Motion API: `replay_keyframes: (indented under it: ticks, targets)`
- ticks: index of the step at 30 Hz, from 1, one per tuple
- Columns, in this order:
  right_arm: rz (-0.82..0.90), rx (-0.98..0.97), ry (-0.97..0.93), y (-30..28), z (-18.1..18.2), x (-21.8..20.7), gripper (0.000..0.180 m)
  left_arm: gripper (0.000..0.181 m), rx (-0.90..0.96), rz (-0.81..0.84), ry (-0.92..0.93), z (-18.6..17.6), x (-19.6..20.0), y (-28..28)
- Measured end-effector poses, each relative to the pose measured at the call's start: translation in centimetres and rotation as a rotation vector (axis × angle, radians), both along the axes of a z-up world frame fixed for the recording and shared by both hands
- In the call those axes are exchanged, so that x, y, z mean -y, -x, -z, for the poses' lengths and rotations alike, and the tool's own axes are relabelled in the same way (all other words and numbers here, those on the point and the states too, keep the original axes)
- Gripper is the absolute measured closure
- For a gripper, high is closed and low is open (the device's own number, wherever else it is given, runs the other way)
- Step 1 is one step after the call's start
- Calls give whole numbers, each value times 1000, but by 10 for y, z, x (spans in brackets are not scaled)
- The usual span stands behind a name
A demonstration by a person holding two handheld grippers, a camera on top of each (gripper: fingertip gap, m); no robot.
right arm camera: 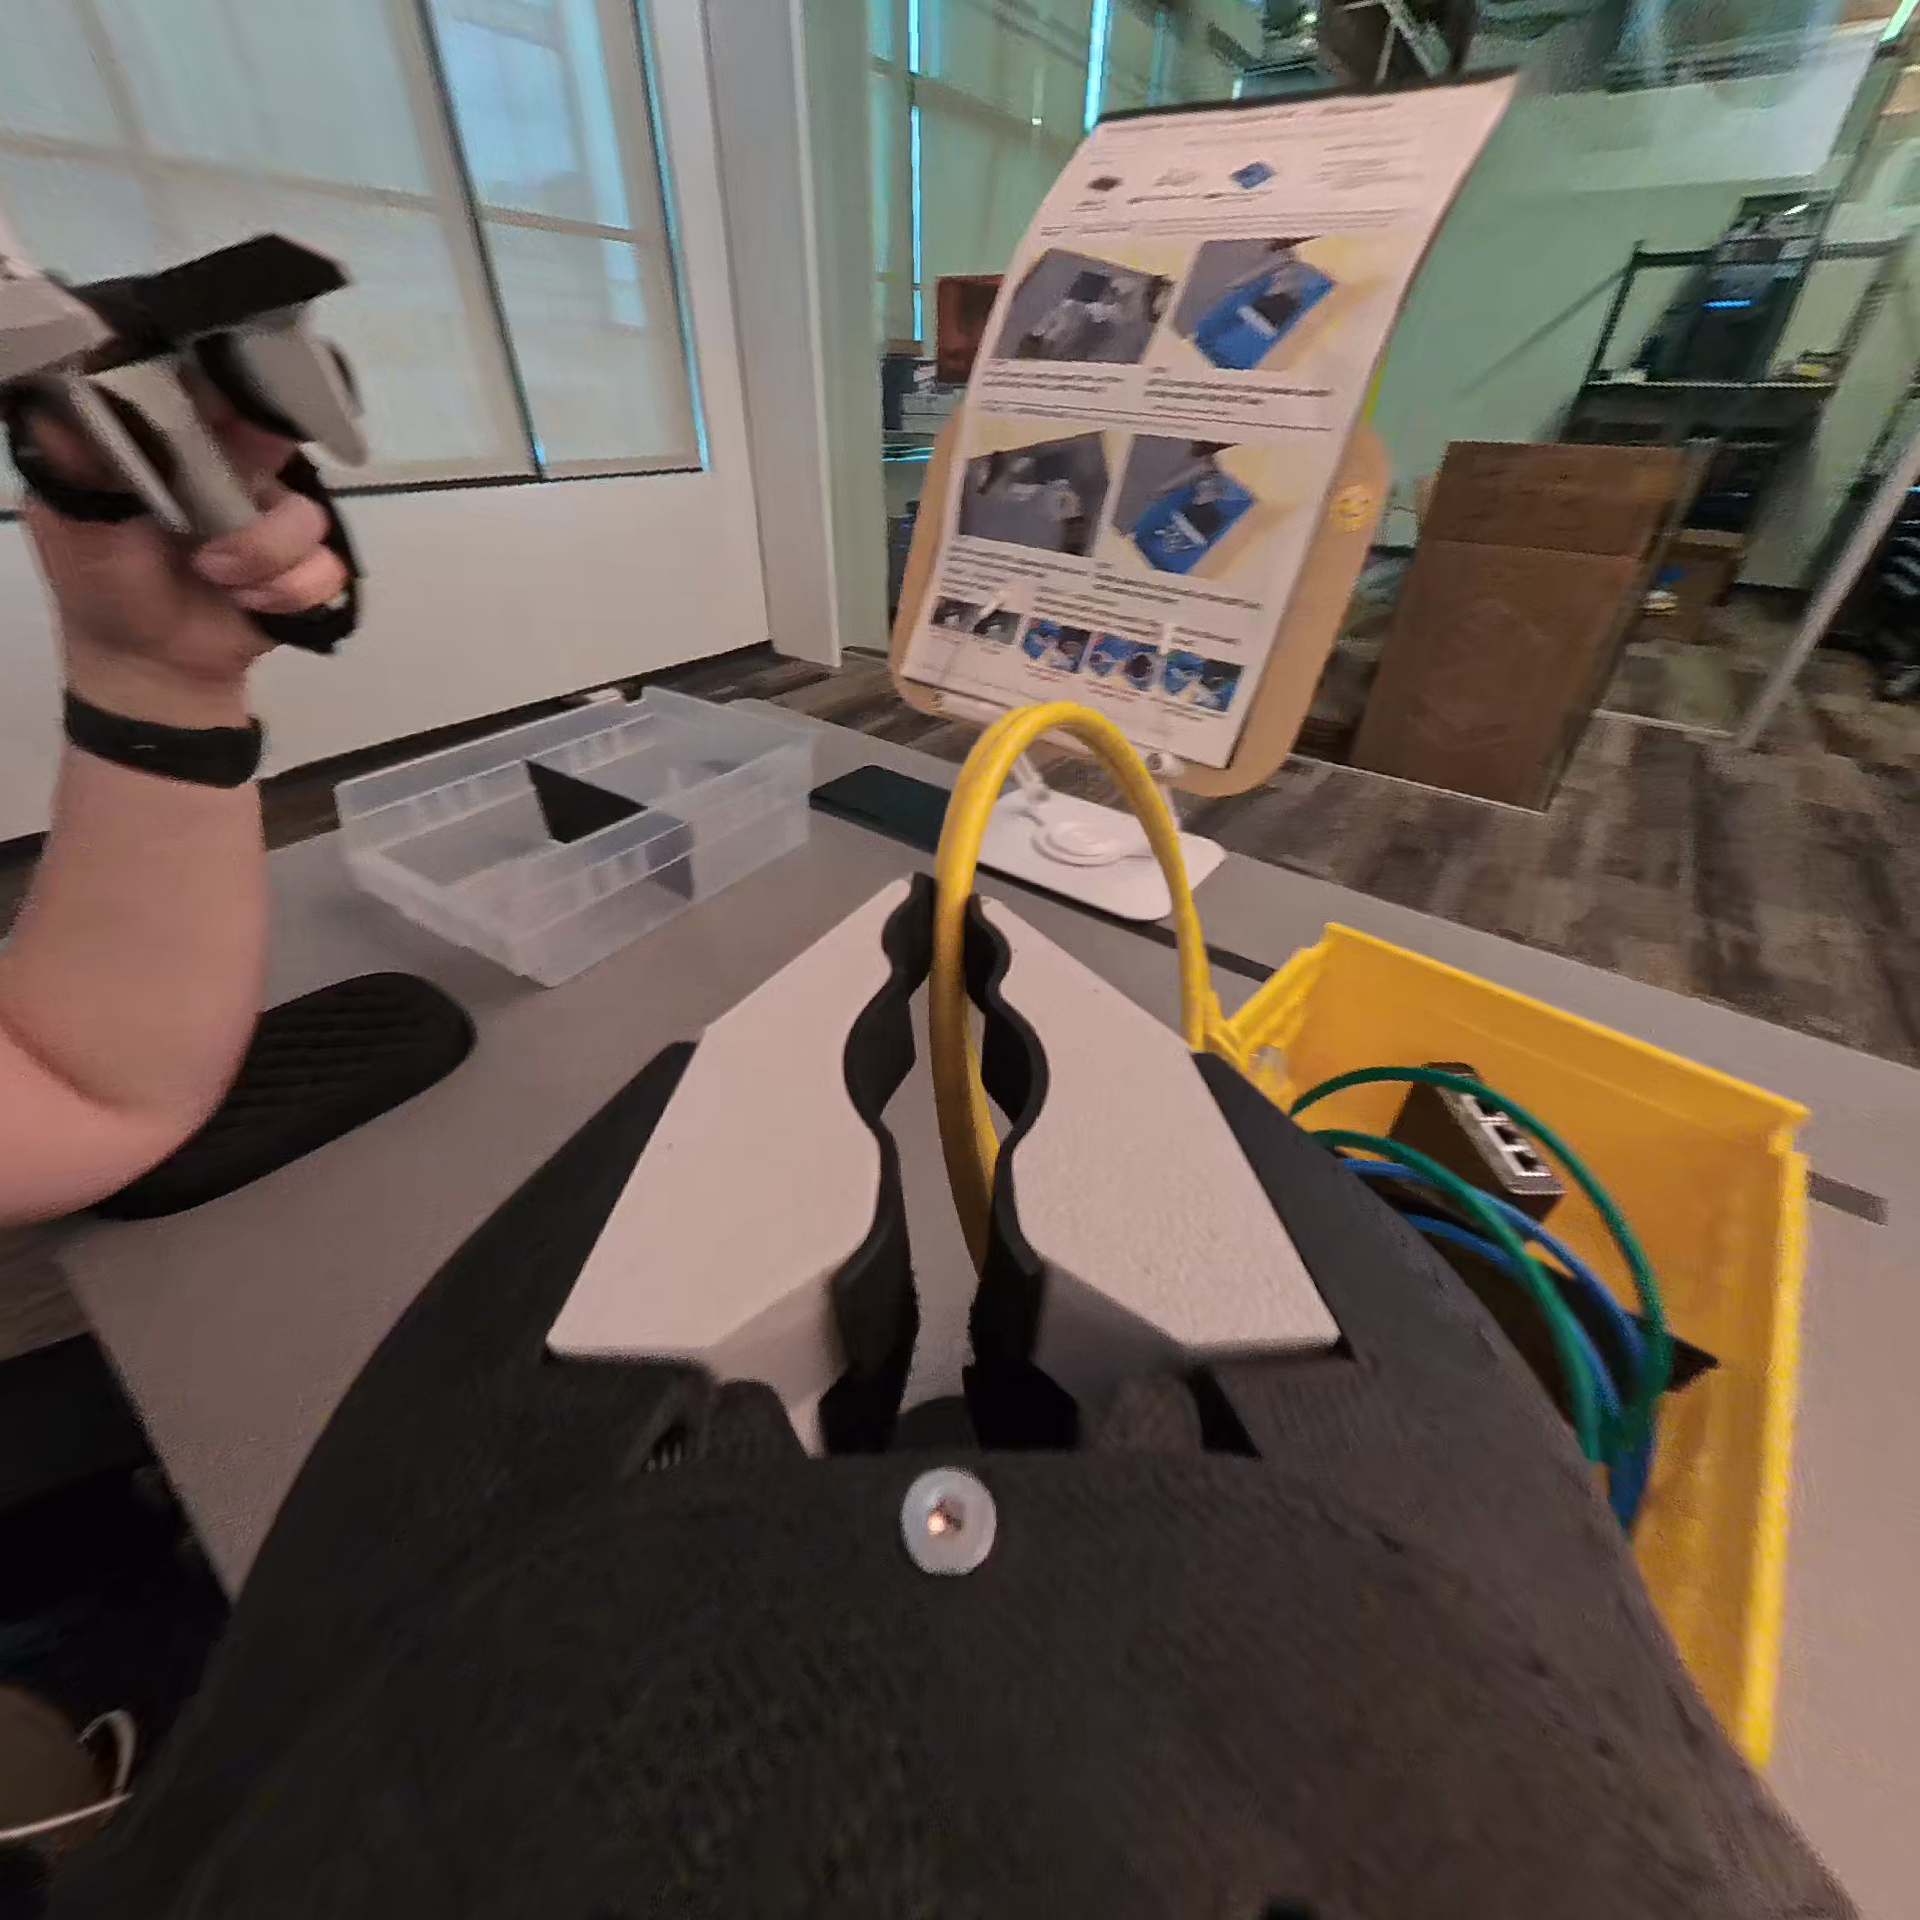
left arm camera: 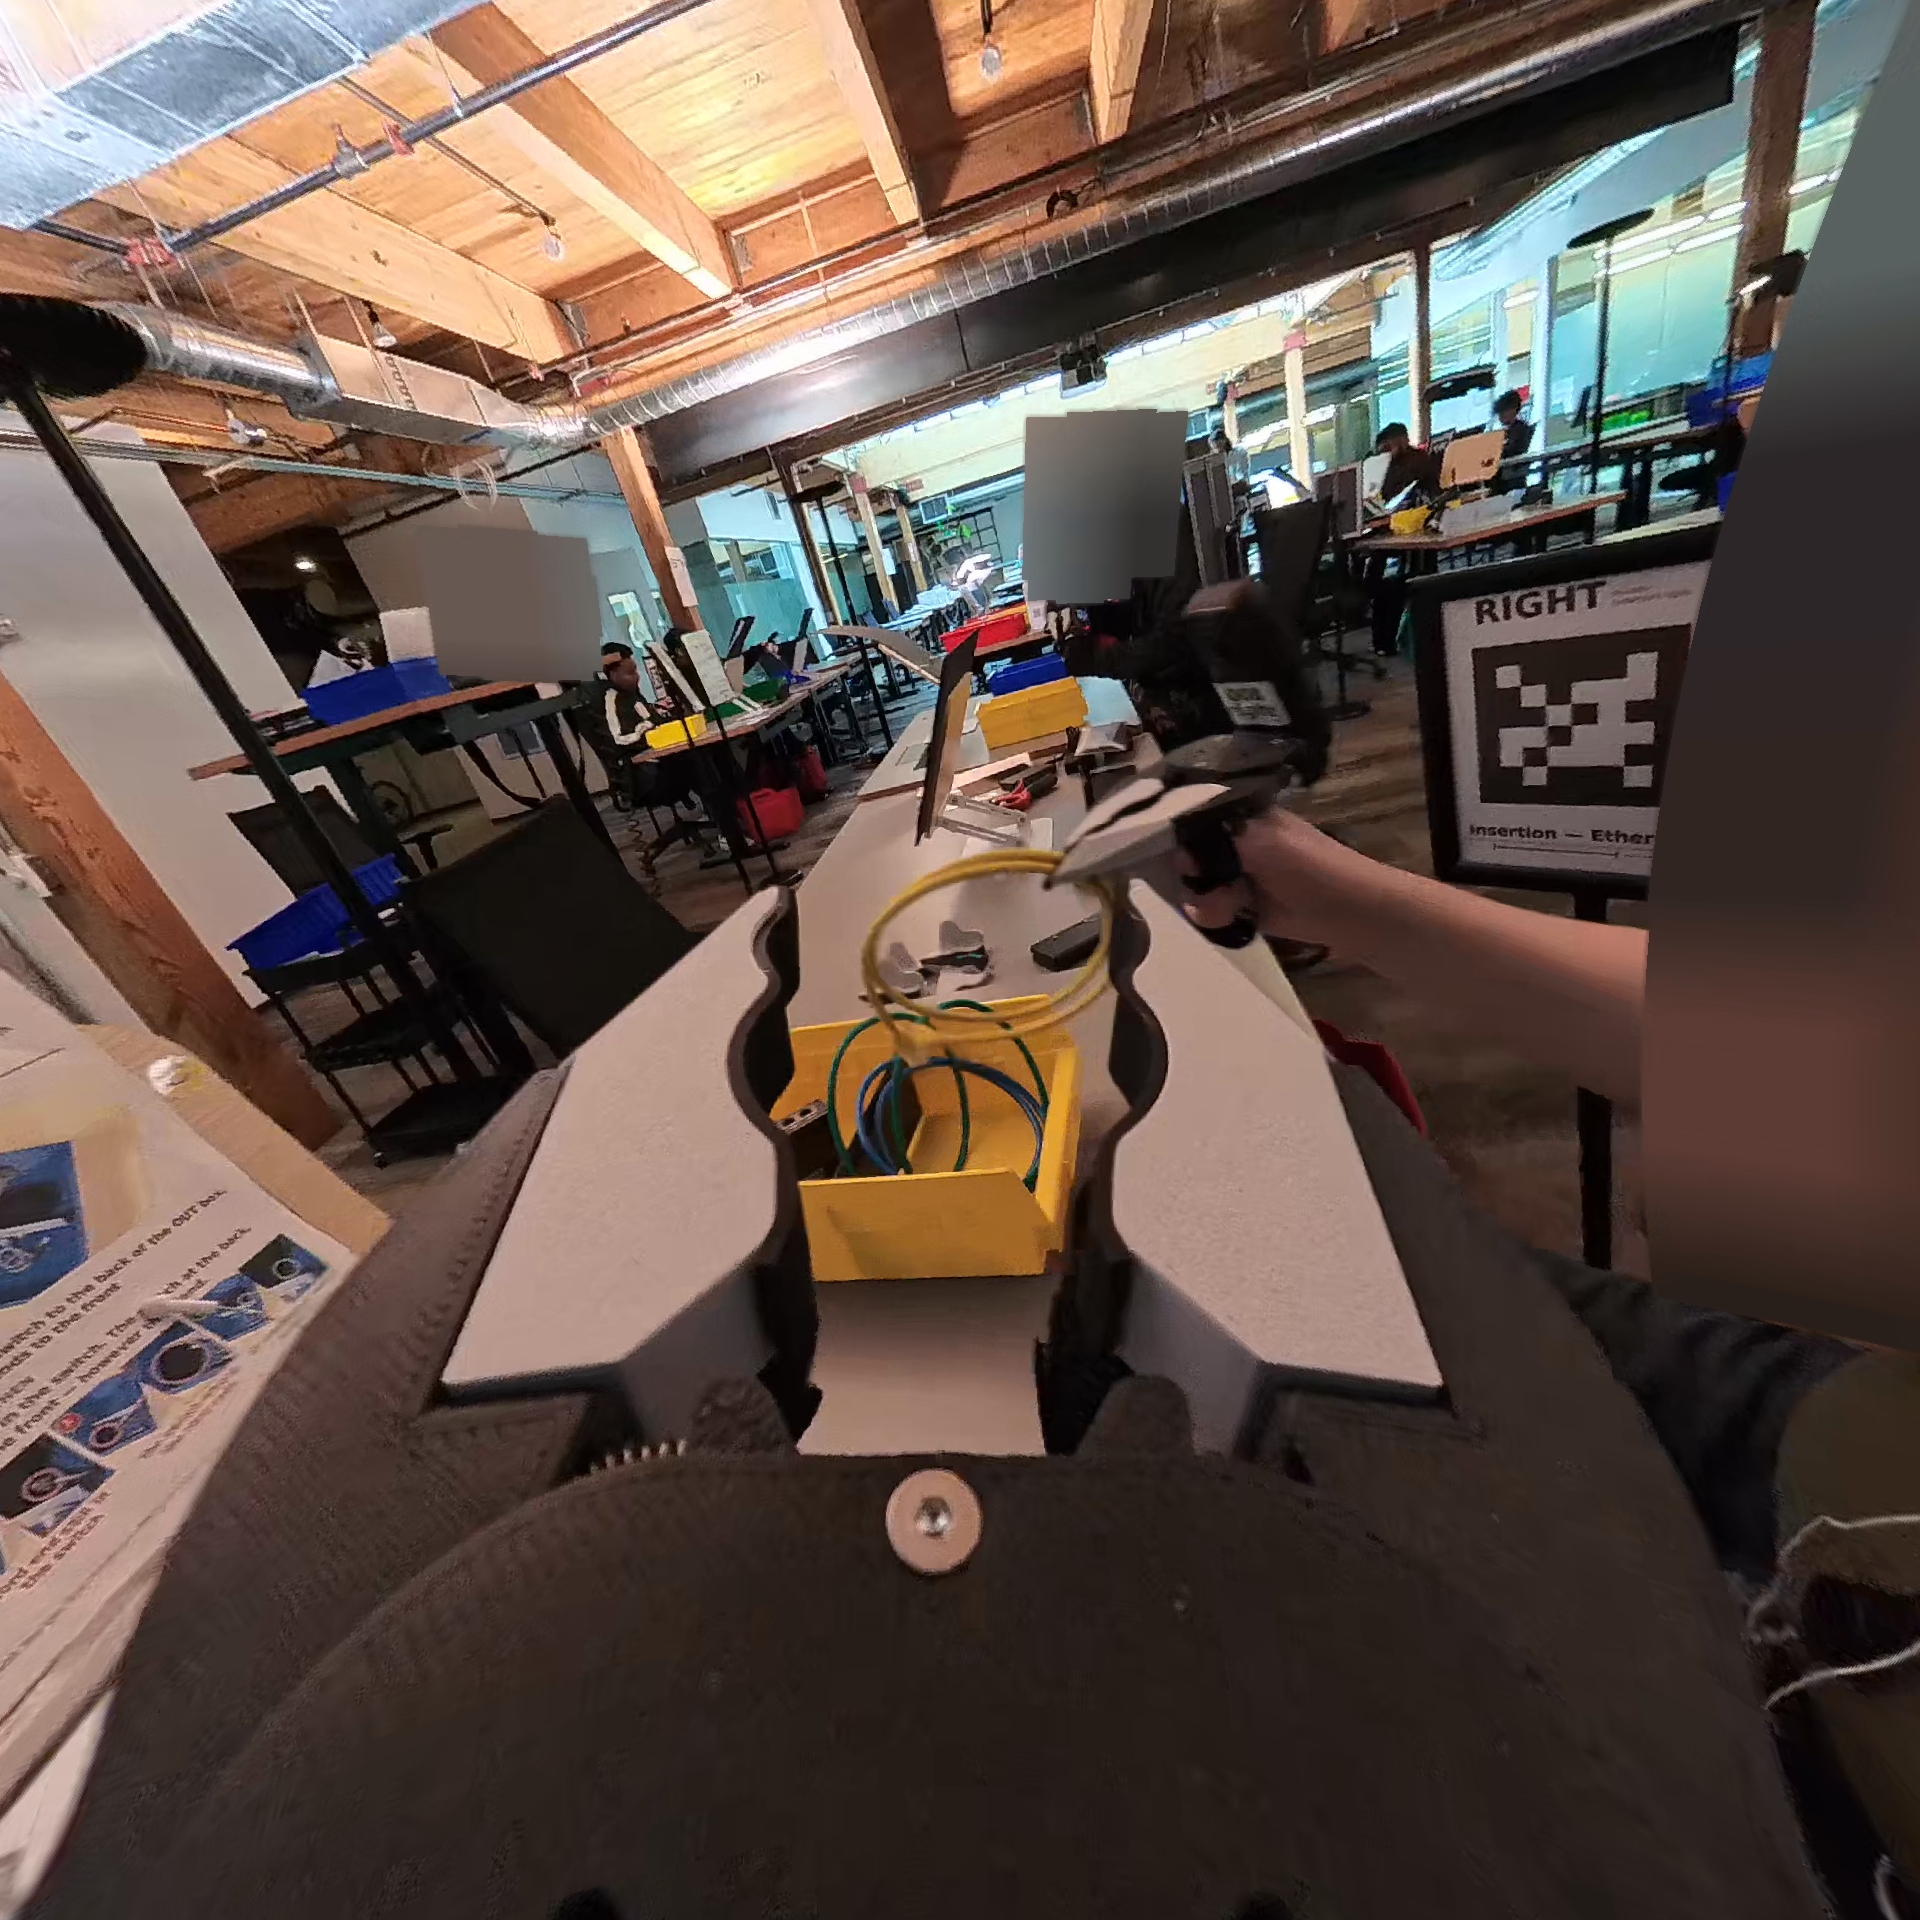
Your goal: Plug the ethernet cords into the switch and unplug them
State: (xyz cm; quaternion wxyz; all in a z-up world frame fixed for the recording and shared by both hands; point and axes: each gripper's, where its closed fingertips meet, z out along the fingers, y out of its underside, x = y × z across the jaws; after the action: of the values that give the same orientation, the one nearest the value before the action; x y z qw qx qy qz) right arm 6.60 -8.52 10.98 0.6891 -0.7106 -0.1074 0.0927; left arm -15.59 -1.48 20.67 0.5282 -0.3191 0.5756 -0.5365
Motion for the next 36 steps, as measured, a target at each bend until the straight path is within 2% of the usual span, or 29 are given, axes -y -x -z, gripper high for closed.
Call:
replay_keyframes:
  ticks: [3, 5, 7, 10, 12, 15, 19, 22, 24, 26, 29, 30, 34, 36]
  targets:
    - [74, 32, 14, -26, -4, -14, 175, 122, 12, 26, 4, -2, 3, 3]
    - [158, 113, 69, -43, 10, -27, 175, 122, 16, 32, 1, -3, 6, 3]
    - [239, 245, 103, -53, 24, -35, 175, 122, 25, 39, -2, -4, 8, 5]
    - [421, 544, 119, -67, 42, -40, 176, 122, 46, 50, -1, -8, 10, 12]
    - [439, 642, 202, -68, 70, -50, 176, 122, 62, 51, 1, -11, 11, 17]
    - [434, 746, 422, -86, 133, -68, 175, 123, 86, 57, 18, -15, 11, 24]
    - [330, 681, 645, -92, 197, -81, 174, 123, 101, 64, 33, -16, 11, 31]
    - [283, 660, 747, -92, 220, -85, 172, 123, 107, 43, 21, -17, 7, 33]
    - [255, 599, 757, -89, 223, -89, 169, 121, 108, 37, 18, -16, 7, 34]
    - [204, 471, 759, -81, 220, -90, 153, 121, 108, 42, 29, -15, 7, 36]
    - [47, 195, 672, -56, 191, -83, 128, 119, 82, 32, 42, -10, -4, 32]
    - [24, 115, 617, -55, 175, -78, 125, 119, 62, 10, 46, -8, -10, 34]
    - [35, -152, 284, -90, 100, -50, 131, 118, -11, -115, 56, 3, -36, 27]
    - [90, -201, 213, -117, 87, -34, 136, 118, -27, -116, 80, 4, -44, 24]
